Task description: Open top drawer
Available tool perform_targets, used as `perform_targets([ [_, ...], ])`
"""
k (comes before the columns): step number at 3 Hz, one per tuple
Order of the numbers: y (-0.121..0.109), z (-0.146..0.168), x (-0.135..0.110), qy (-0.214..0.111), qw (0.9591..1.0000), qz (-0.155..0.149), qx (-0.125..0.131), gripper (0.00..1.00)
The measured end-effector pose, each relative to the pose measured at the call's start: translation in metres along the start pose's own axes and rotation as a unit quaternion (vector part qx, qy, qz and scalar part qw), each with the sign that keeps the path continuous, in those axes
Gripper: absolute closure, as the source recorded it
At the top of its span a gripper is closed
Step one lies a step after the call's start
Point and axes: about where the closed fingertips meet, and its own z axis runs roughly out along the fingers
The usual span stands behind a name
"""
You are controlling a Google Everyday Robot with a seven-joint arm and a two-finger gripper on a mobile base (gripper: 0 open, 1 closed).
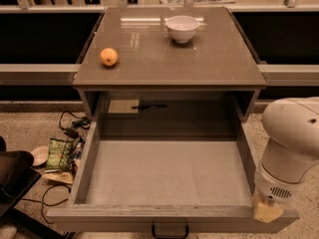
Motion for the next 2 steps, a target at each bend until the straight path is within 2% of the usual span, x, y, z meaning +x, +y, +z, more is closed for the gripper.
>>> perform_targets([
  [1, 0.048, -0.025, 0.031, 0.035, 0.9985, 0.038, -0.019, 1.0],
  [2, 0.061, -0.031, 0.039, 0.05, 0.9975, 0.04, -0.03, 0.81],
])
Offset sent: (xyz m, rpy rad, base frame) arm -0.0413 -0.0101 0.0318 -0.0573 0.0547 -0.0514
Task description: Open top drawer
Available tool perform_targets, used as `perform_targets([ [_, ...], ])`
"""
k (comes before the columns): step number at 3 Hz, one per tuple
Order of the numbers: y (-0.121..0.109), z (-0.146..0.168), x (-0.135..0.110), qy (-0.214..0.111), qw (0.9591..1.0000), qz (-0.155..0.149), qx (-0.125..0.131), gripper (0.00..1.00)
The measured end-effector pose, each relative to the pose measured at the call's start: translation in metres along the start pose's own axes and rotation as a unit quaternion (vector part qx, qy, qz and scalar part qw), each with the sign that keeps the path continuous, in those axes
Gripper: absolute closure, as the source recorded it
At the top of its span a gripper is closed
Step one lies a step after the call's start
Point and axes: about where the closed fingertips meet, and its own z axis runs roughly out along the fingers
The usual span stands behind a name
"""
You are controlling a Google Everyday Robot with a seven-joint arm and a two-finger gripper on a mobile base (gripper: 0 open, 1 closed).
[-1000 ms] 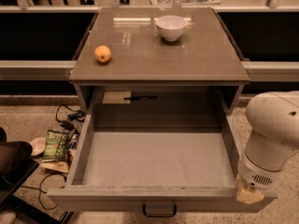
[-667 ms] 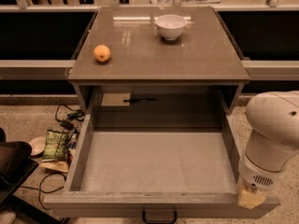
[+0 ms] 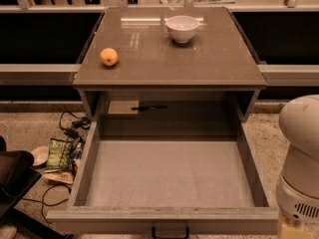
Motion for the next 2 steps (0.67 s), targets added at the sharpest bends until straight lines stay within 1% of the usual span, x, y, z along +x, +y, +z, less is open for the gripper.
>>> perform_targets([
  [1, -0.003, -0.004, -0.001, -0.004, 1.0, -0.001, 0.006, 0.5],
  [2, -0.02, -0.029, -0.004, -0.019, 0.9993, -0.013, 0.028, 0.27],
])
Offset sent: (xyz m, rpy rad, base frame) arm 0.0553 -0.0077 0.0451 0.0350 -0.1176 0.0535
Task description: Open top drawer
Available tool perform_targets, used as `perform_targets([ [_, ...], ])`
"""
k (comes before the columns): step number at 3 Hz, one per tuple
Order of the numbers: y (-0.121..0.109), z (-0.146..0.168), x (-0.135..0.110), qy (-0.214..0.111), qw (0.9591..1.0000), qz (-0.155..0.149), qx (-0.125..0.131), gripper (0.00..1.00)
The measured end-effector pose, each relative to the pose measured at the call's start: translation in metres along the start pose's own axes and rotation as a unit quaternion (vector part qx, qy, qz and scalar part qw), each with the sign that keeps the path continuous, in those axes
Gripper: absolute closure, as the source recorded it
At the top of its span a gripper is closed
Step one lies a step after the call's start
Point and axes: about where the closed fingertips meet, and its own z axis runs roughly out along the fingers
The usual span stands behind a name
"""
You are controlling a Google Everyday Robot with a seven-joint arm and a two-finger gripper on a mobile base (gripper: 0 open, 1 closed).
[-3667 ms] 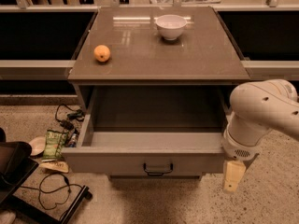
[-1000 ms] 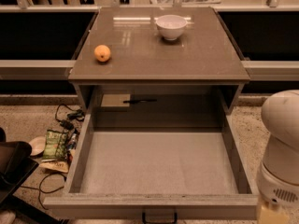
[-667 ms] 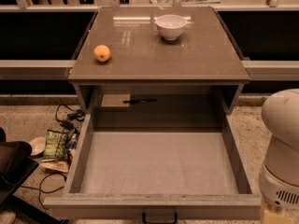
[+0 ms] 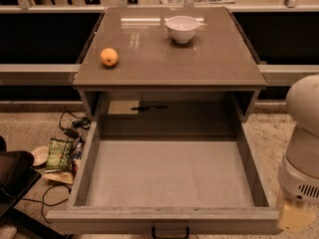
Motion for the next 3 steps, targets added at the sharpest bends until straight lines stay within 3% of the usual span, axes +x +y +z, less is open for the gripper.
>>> perform_targets([
  [1, -0.03, -0.045, 0.011, -0.033, 0.9988, -0.007, 0.034, 0.04],
  [2, -0.085, -0.109, 0.014, -0.1, 0.9888, -0.006, 0.11, 0.0],
  [3, -0.119, -0.132, 0.009, -0.147, 0.9769, -0.01, 0.154, 0.0],
])
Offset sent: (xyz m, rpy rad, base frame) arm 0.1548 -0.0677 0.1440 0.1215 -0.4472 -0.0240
